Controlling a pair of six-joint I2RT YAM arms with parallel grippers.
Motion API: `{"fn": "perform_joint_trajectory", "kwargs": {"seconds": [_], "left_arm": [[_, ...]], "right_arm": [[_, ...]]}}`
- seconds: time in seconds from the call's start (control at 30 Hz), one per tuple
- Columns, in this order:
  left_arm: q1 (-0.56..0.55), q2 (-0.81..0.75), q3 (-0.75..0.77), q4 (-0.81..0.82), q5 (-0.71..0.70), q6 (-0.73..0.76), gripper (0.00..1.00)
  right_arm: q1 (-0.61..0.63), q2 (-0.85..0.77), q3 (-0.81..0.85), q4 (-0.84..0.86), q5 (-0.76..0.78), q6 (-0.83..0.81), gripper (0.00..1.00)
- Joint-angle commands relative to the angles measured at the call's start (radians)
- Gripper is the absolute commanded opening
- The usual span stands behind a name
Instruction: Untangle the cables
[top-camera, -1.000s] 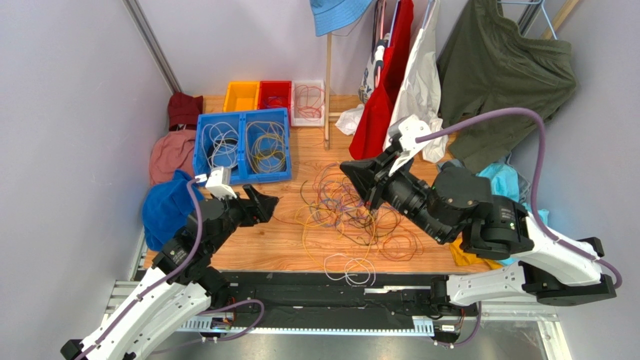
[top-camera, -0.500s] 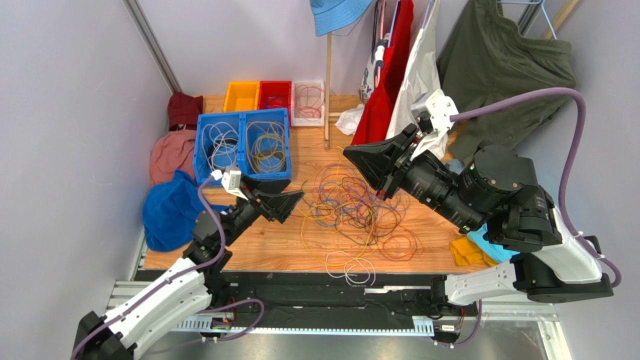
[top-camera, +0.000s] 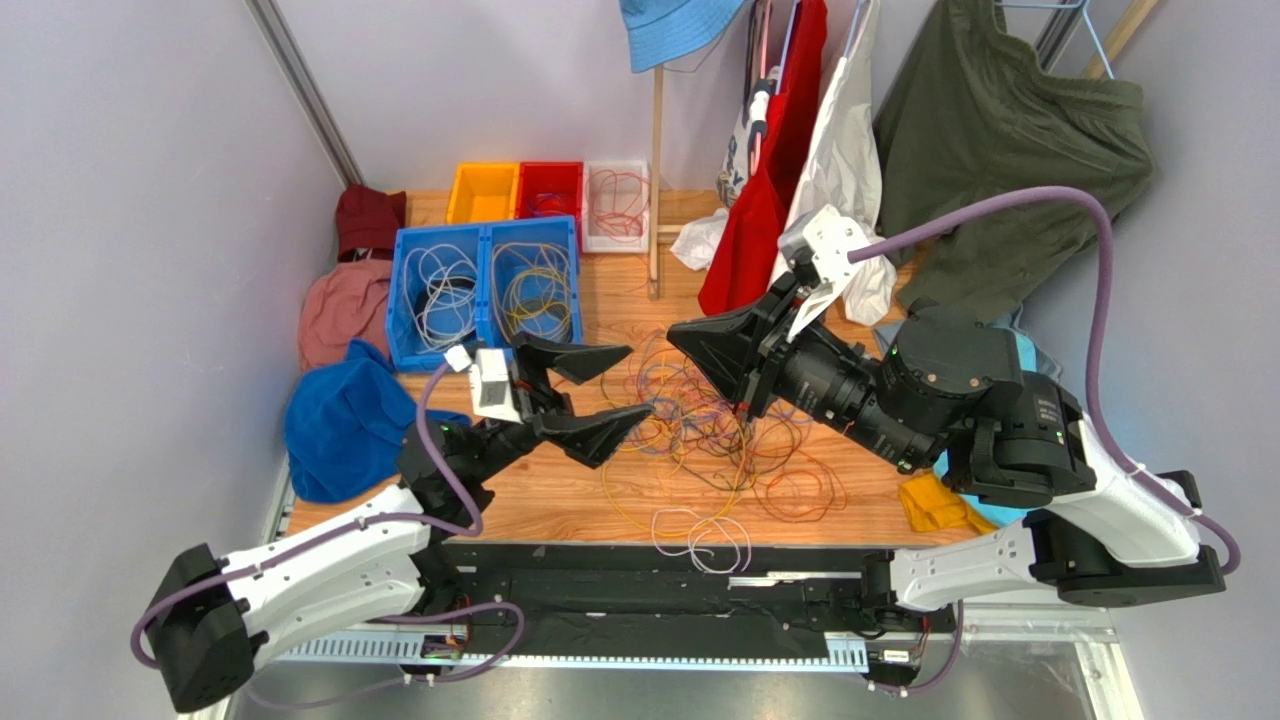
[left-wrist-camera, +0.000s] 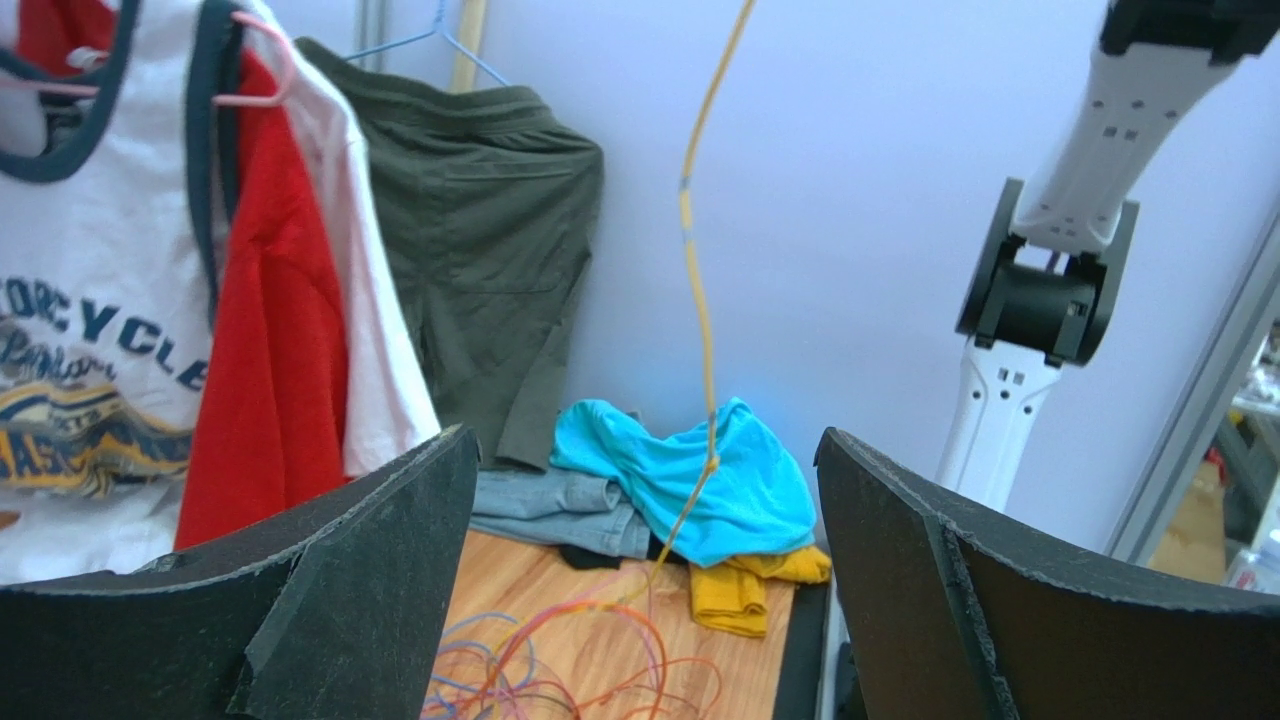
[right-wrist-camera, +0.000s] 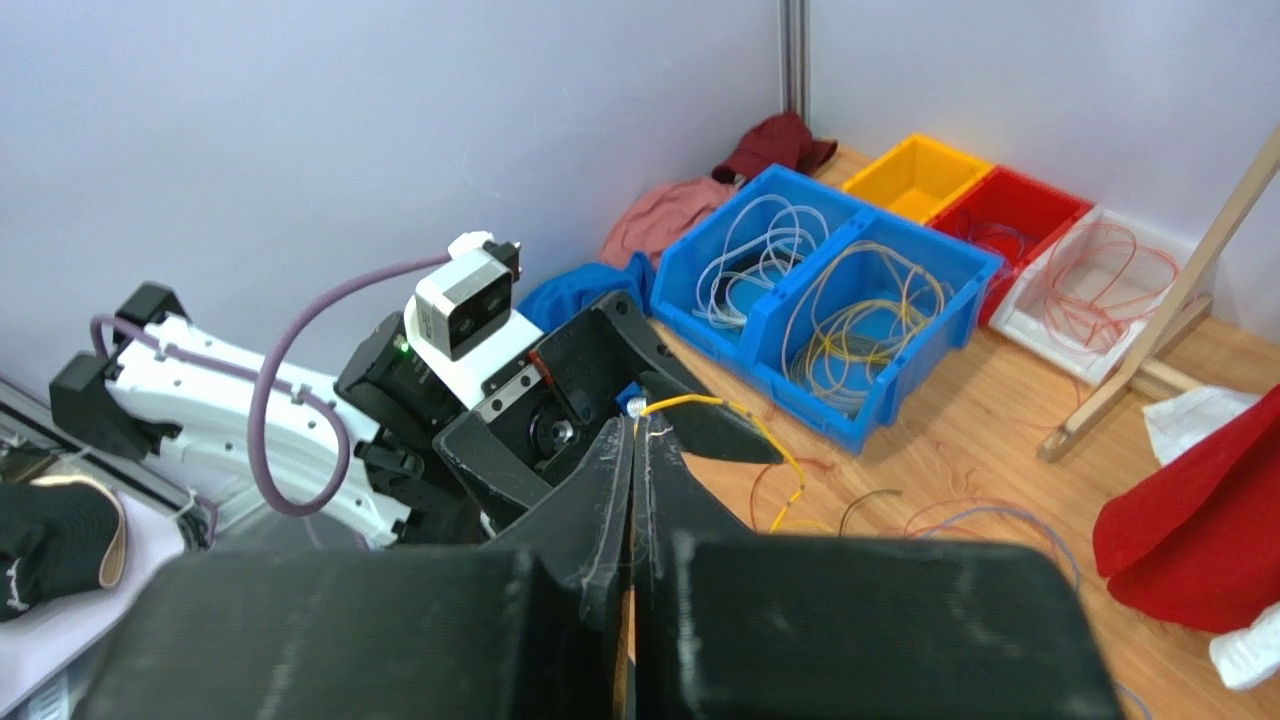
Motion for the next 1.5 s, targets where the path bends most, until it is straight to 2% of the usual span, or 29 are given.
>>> {"fn": "perform_joint_trajectory", "kwargs": {"seconds": [0.0,0.17,0.27,0.33,0.43,0.53,0.57,0.63,0.67,0.7,0.73,0.77,0.8,0.87,0.9,1.03,1.07,1.1,1.2,1.3,1.47], "left_arm": [[-0.071,0.076,0.071,0.069,0.021,0.151,0.92],[-0.093,0.157,0.097,0.113,0.010,0.167,0.91],[-0.094,0.188,0.102,0.128,-0.013,0.167,0.85],[-0.093,0.211,0.110,0.135,-0.023,0.170,0.76],[-0.093,0.245,0.128,0.153,-0.028,0.165,0.60],[-0.093,0.263,0.156,0.158,-0.051,0.148,0.19],[-0.094,0.260,0.162,0.152,-0.069,0.138,0.00],[-0.093,0.221,0.183,0.088,-0.136,0.104,0.00],[-0.093,0.198,0.203,0.028,-0.163,0.096,0.00],[-0.093,0.137,0.284,-0.208,-0.240,0.084,0.00],[-0.093,0.110,0.347,-0.361,-0.275,0.088,0.00],[-0.093,0.095,0.417,-0.511,-0.325,0.088,0.00],[-0.093,0.085,0.561,-0.763,-0.397,0.094,0.00],[-0.093,0.099,0.687,-0.923,-0.422,0.120,0.00],[-0.093,0.123,0.816,-1.054,-0.427,0.142,0.00],[-0.093,0.220,1.149,-1.331,-0.442,0.170,0.00],[-0.093,0.243,1.212,-1.373,-0.444,0.173,0.00],[-0.093,0.293,1.337,-1.455,-0.438,0.186,0.00],[-0.093,0.381,1.548,-1.577,-0.410,0.200,0.00],[-0.093,0.430,1.651,-1.622,-0.378,0.202,0.00],[-0.093,0.469,1.654,-1.634,-0.316,0.188,0.00]], "right_arm": [[0.002,-0.022,-0.025,0.027,-0.020,0.022,0.00],[0.004,-0.025,-0.030,0.022,-0.022,0.022,0.00],[0.002,-0.031,-0.038,0.024,-0.020,0.027,0.00],[0.002,-0.037,-0.044,0.026,-0.023,0.030,0.00],[0.002,-0.047,-0.059,0.032,-0.026,0.034,0.00],[0.002,-0.059,-0.076,0.038,-0.025,0.042,0.00],[0.002,-0.065,-0.084,0.038,-0.023,0.045,0.00],[0.002,-0.086,-0.110,0.033,-0.011,0.051,0.03],[0.002,-0.096,-0.137,0.029,-0.002,0.062,0.25],[0.002,-0.106,-0.159,0.016,0.038,0.074,0.37],[0.004,-0.135,-0.183,0.010,0.067,0.085,0.51],[0.002,-0.157,-0.211,0.007,0.101,0.100,0.55],[0.002,-0.180,-0.304,0.022,0.163,0.132,0.57],[0.002,-0.278,-0.425,0.064,0.213,0.159,0.59],[0.002,-0.322,-0.544,0.109,0.259,0.195,0.60],[0.002,-0.519,-0.811,0.216,0.297,0.263,0.60],[0.002,-0.536,-0.844,0.228,0.291,0.269,0.60],[0.002,-0.547,-0.873,0.239,0.287,0.278,0.60],[0.002,-0.547,-0.917,0.243,0.262,0.288,0.60],[0.002,-0.525,-0.920,0.283,0.227,0.259,0.61],[0.004,-0.485,-0.895,0.412,0.192,0.164,0.65]]}}
